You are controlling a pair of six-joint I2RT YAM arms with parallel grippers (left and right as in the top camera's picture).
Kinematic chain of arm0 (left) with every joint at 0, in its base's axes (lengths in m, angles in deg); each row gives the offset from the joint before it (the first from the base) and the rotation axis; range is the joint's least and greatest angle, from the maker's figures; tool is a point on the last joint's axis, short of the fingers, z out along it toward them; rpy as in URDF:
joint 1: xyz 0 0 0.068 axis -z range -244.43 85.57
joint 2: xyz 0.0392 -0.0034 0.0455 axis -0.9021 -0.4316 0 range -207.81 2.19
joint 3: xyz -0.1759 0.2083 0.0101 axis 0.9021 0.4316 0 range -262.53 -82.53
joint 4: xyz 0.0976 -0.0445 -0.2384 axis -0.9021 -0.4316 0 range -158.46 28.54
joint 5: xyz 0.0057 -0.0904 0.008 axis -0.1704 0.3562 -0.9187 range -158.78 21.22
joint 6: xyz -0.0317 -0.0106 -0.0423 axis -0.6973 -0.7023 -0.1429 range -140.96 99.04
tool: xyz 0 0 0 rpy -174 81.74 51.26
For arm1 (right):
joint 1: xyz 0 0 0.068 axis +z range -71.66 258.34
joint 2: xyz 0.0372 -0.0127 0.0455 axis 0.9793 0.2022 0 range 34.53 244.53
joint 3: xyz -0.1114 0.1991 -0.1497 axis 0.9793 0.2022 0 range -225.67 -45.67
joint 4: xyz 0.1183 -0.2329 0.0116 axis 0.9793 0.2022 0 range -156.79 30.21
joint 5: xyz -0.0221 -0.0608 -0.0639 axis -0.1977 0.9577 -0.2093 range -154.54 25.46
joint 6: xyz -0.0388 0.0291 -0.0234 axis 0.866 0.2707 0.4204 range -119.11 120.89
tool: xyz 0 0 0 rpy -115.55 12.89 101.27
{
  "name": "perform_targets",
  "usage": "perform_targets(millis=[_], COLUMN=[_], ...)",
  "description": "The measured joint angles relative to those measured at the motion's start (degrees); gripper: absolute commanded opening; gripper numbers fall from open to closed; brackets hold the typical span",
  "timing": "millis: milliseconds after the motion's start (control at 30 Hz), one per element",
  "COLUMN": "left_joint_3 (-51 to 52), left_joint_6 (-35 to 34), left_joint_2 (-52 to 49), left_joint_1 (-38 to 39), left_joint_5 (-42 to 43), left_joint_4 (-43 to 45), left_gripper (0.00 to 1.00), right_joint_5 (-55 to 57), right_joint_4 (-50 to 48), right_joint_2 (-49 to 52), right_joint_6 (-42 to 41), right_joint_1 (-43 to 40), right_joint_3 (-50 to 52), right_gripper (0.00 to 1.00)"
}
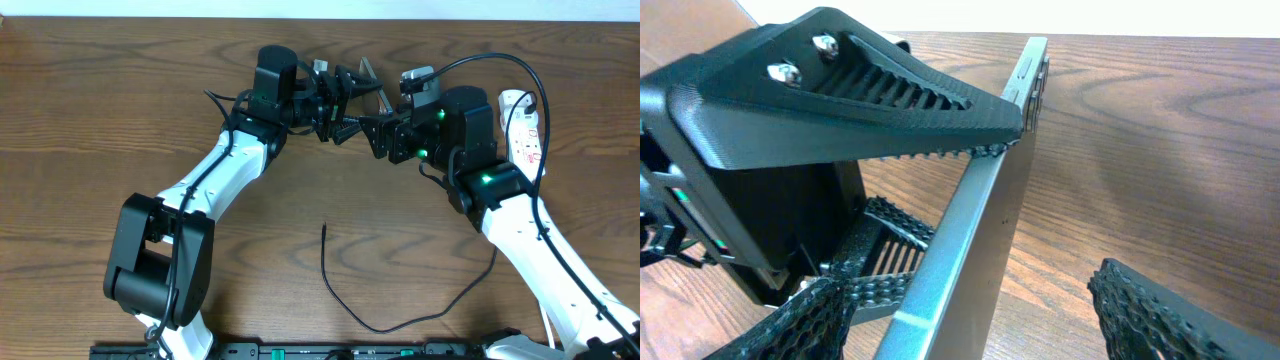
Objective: Plug charger to phone and switch on socket
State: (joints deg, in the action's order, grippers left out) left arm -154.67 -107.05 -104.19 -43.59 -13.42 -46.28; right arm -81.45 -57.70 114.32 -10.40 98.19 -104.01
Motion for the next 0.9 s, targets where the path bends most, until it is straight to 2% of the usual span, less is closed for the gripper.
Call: perform_targets(millis=[600,667,800,900], left_joint_3=[0.0,0.0,0.0,0.0], left_joint_6=[0.0,0.0,0.2,0.2], left_joint_2=[0.0,0.0,0.0,0.0], left_joint_1=[0.0,0.0,0.0,0.0], left_joint_5=[0.0,0.0,-0.1,-0.1], left_joint_4=[0.0,0.0,0.0,0.0], left_gripper=[0.07,0.07,0.07,0.07], right_joint_5=[0.0,0.0,0.0,0.0], right_joint_4=[-3.1,-3.1,-2.9,-2.6], right_joint_2=[3.1,3.1,3.1,3.1], right_joint_6=[0.0,0.0,0.2,0.2], right_joint_1=[2.3,2.3,2.3,2.4], right_joint_3=[0.0,0.0,0.0,0.0], right_gripper=[0.77,0.75,0.64,0.62])
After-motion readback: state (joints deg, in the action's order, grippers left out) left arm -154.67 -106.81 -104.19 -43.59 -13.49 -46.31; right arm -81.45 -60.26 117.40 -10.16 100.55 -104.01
